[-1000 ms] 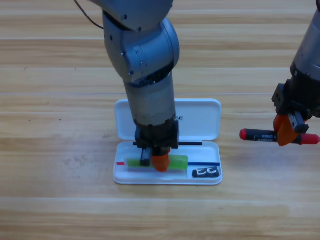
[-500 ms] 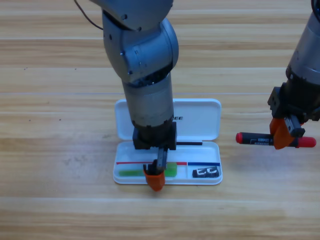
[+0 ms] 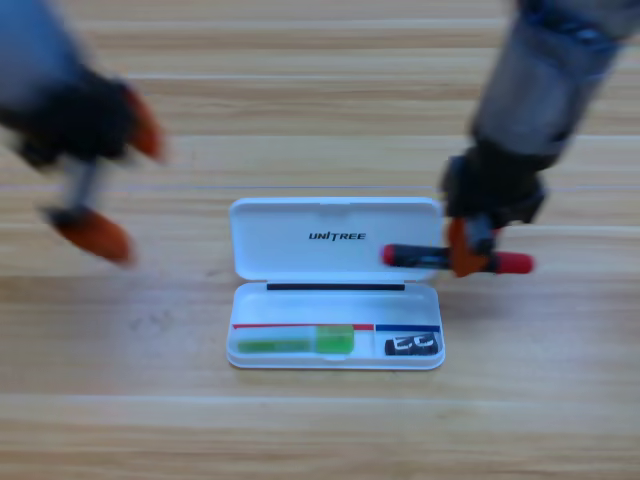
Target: Clean up eraser and pencils
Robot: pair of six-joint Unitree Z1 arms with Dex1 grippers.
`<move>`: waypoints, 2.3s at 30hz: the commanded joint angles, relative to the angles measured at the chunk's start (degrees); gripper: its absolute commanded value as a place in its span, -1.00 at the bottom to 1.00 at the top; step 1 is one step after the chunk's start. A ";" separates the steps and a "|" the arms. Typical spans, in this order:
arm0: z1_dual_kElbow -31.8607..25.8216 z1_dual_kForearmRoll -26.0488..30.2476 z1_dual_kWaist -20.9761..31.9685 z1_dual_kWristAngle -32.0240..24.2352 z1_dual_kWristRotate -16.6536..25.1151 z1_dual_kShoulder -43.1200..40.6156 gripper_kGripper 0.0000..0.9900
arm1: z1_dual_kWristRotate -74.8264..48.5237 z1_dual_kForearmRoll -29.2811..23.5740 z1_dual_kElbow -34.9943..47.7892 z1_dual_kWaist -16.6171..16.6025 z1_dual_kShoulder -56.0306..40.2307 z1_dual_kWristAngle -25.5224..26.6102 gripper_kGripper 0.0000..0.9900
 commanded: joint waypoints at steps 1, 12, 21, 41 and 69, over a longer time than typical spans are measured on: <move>3.15 0.55 13.78 -3.78 5.67 -4.60 1.00 | 1.61 2.80 -8.72 5.51 12.79 -2.42 -1.00; 4.91 0.28 15.28 -6.42 6.73 -3.72 0.99 | 2.75 3.33 -19.53 7.18 22.37 -3.92 -1.00; 5.35 0.28 15.36 -6.42 6.73 -3.46 0.99 | 3.54 3.33 -19.70 7.26 22.11 -3.92 -0.18; -15.13 0.55 17.65 -9.14 7.26 10.07 0.85 | 6.18 -0.98 5.08 10.95 -18.85 17.00 0.89; -44.75 15.05 20.11 -29.97 8.57 41.01 -1.00 | 18.48 -29.37 37.25 8.32 -42.58 26.85 0.99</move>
